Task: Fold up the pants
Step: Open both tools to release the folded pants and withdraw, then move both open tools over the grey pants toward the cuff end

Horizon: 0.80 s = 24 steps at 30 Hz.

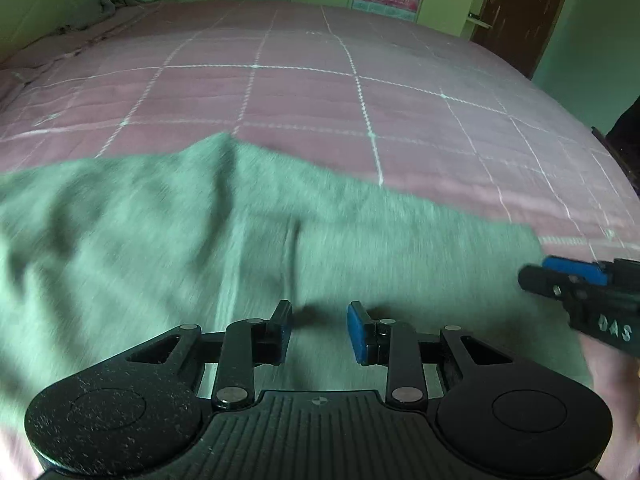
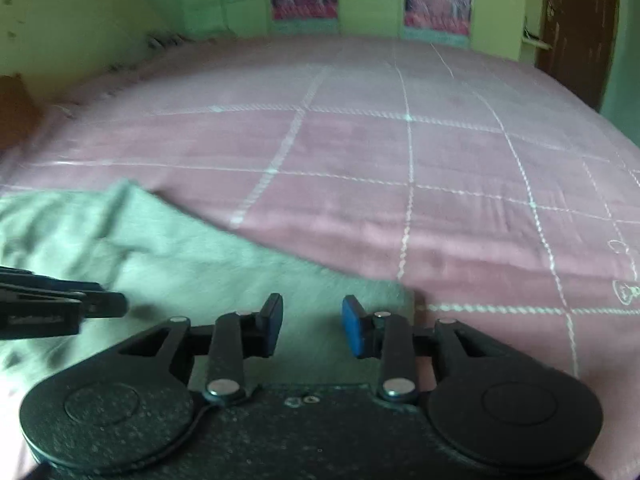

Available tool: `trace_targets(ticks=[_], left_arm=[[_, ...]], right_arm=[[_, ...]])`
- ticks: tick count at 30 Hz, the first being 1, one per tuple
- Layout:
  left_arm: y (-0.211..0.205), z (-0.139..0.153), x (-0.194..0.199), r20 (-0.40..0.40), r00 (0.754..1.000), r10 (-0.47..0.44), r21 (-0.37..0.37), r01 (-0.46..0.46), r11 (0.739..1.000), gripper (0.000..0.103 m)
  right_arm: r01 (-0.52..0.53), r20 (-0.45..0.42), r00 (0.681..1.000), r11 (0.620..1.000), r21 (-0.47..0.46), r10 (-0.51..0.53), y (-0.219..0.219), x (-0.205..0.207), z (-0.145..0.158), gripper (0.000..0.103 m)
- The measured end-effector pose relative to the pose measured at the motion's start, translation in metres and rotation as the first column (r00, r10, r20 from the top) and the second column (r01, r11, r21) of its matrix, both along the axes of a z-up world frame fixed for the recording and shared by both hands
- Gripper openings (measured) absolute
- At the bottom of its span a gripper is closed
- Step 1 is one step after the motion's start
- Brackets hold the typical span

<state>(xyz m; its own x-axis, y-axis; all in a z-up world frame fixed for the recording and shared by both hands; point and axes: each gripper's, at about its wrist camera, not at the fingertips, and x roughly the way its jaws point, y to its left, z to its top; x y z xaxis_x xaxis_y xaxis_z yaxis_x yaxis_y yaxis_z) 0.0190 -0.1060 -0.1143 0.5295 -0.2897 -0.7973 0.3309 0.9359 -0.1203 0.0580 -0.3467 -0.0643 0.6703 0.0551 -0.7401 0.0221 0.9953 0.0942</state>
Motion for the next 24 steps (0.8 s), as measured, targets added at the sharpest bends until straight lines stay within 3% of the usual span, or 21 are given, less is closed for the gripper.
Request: trace_targets(ticks=[4,7,11,14,17,20,24], left_arm=[[0.010,-0.007,-0.033,0.054,0.998,-0.022,0.063,0.019,0.998,0.031],[0.013,-0.008,-0.034,0.032,0.999,0.017,0.045,-0.018,0.999,0.031],[0.019,0.003,-0.029,-0.010,0.999,0.050,-0.003,-0.050,0.999,0.031],[0.019,-0.005,-0.024,-0.031,0.998,0.057,0.001,-0.057,0.998,0.031],[0.016,0.003,-0.022,-0.046,0.997,0.068,0.013,-0.068,0.998,0.031],[0.018,0.011,-0.023,-0.051,0.995,0.084,0.021,-0.083,0.996,0.031],[0.020,0.017,-0.028,-0.044,0.995,0.086,0.024,-0.085,0.996,0.031]], right_arm=[[-0.061,-0.022,0.998,0.996,-0.060,0.060,0.021,-0.048,-0.004,0.033],[-0.034,-0.053,0.998,0.998,-0.055,0.032,0.024,-0.065,-0.026,0.034],[-0.020,-0.078,0.997,0.998,-0.060,0.016,0.028,-0.061,-0.013,0.034],[-0.017,-0.001,1.000,0.999,-0.031,0.017,0.032,-0.064,0.002,0.036],[-0.034,-0.085,0.996,0.998,-0.049,0.030,0.038,-0.060,-0.021,0.036],[-0.002,-0.085,0.996,1.000,-0.027,0.000,0.038,-0.057,-0.011,0.038],[-0.003,-0.019,1.000,1.000,0.029,0.003,0.041,-0.062,0.007,0.036]])
